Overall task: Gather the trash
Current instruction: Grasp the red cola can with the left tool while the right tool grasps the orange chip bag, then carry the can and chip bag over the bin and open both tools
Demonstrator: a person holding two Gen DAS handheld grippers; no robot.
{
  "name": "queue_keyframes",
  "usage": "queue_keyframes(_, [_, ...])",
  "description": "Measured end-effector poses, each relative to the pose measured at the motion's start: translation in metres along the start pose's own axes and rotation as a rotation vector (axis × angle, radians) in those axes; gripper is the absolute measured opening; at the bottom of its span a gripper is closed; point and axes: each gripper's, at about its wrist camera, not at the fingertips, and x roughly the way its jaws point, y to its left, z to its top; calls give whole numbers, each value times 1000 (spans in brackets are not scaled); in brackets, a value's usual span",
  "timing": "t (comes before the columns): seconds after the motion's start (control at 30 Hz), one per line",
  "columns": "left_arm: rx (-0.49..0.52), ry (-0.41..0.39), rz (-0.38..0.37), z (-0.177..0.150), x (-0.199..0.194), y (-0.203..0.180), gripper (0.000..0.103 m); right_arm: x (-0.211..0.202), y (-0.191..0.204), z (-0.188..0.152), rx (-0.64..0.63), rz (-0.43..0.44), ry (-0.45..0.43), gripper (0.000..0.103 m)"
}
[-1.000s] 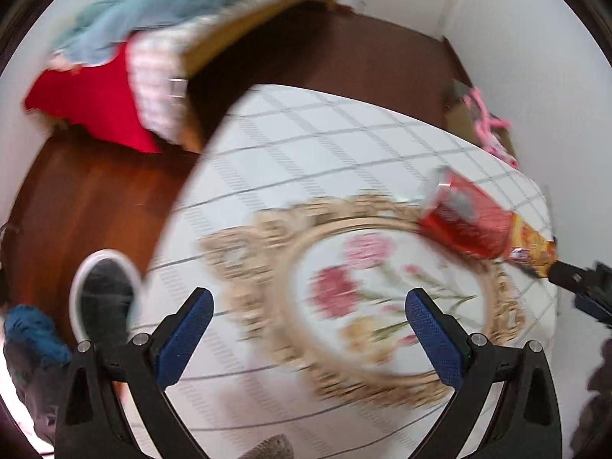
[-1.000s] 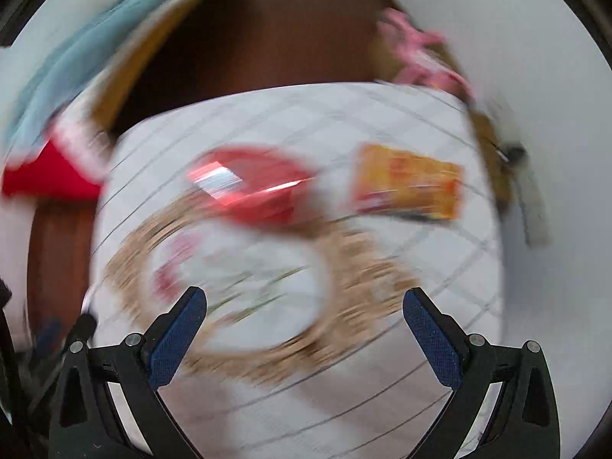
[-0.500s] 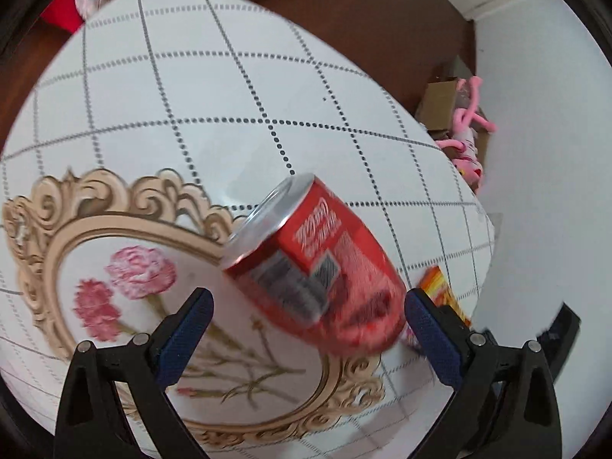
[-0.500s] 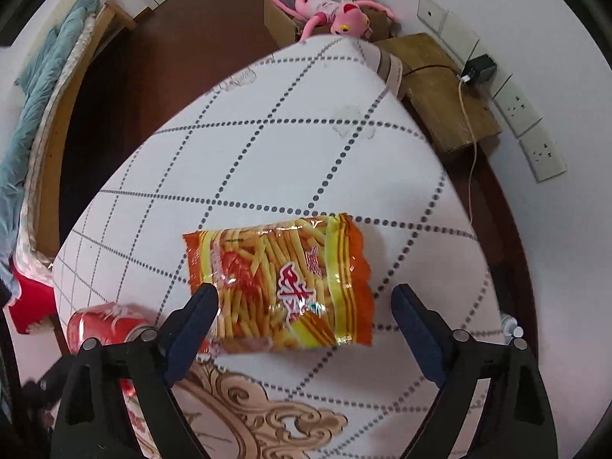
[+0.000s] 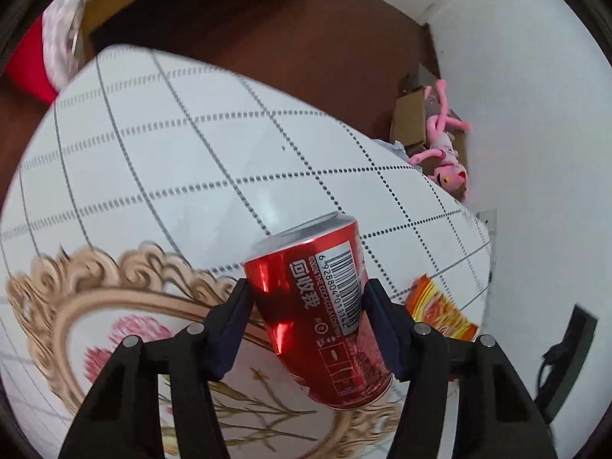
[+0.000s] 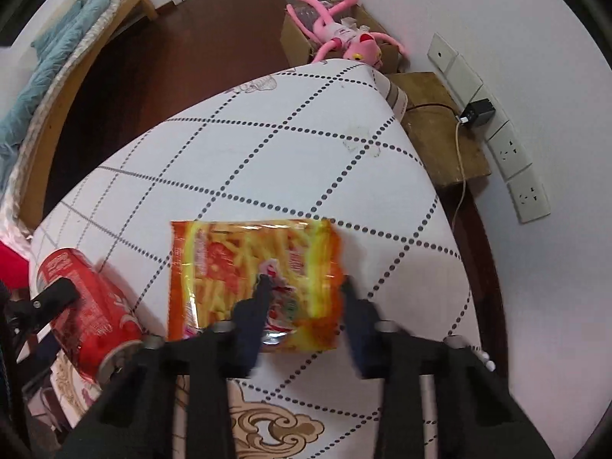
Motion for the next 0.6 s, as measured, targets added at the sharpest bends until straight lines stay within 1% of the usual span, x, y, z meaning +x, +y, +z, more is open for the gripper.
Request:
queue_keyframes(0.03, [30,-17,20,-1,-3,2,56,-2,1,-3,-1,13,-2,19])
queue_keyframes(0.1, [70,-34,35,-4,-9,7,55,-4,2,-6,-5,25,-13,17])
queue_keyframes(0.13, [87,-45,43,-6,-11,8,55,-6,3,-9,-8,33,-17,13])
queue_keyframes(0.2, [125,-71,59,-11,-18,13,55,-10,4,-13,-6,52,-28,12])
queue_keyframes(0.27, [162,-98,76,-14,-25,17,54,-17,6,-16,-11,79,-45,8])
queue_keyframes(0.47, [248,-188,130,-26,-53,25,54,-50,15,-22,-42,127,-111,5])
queue_keyframes(0.6, [270,-232,155,-33,-75,38,54,-79,29,-27,-71,146,-149,5])
